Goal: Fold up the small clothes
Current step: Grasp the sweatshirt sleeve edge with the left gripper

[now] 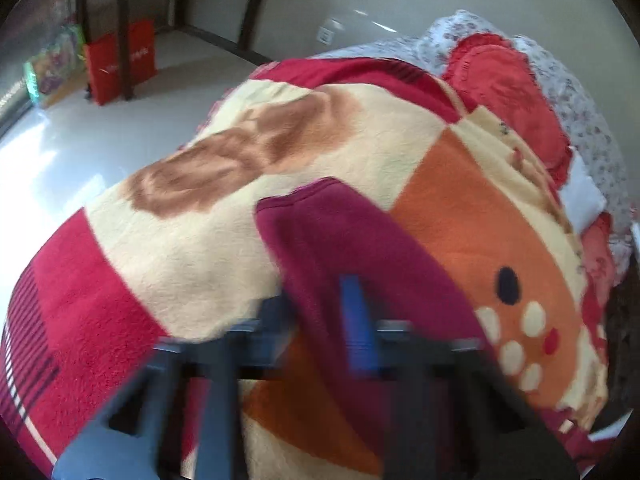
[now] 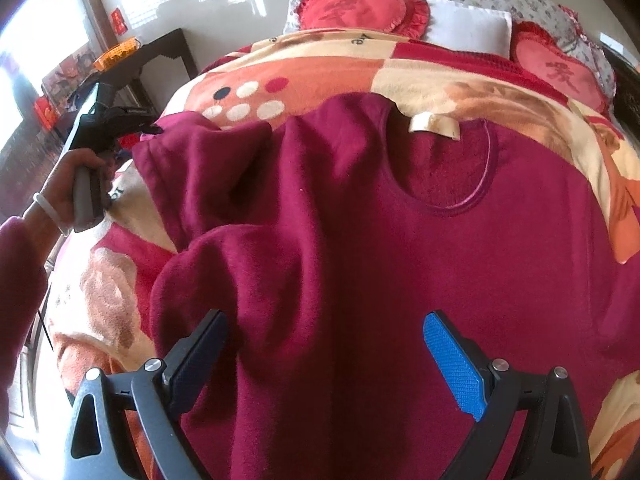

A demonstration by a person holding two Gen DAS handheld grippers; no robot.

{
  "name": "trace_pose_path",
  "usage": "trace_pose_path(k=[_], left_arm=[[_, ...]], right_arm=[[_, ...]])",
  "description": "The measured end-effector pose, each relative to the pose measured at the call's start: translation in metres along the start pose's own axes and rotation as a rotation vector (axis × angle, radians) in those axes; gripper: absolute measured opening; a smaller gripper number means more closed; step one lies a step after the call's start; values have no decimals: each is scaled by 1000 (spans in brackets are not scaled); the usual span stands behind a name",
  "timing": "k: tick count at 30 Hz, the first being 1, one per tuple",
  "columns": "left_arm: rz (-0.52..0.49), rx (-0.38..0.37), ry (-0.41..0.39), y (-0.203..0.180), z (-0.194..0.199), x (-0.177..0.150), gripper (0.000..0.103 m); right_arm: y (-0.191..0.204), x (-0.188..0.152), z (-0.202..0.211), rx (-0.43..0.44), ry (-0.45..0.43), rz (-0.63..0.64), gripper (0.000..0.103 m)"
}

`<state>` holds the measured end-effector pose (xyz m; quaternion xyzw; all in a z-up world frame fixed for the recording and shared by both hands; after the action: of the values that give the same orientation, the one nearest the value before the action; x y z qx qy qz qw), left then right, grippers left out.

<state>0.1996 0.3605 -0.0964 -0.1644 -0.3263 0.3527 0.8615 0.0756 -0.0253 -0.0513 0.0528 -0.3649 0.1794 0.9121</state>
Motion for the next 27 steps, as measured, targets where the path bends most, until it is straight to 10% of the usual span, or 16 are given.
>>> trace_pose_path(k=[9,16,20,27], left_arm=[[-66,50,-142,31,103,18,3],[62,-30,-66,60,96,0,5],[118,-68,-31,50,72,-7,51],[178,-137,11,21,23,-11,62]], right_arm=[[-7,-3,7,11,-12,-24,97],[-1,-9,12,40,-4,-43,97],[4,-10,16,24,-10,-18,97],[-3,-14,7,0,19,-29,97]])
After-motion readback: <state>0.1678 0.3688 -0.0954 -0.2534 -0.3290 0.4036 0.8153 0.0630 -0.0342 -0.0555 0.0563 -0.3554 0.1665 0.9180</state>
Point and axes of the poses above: each gripper's, at about its wrist camera, not at the fingertips, and z roughly against the way its jaws point, y to its left, x to its top, the point moved 3 cm from there along -z, roughly the way its jaws point, and after that the axes turned 13 degrees about -x, right-handed, at the moved point
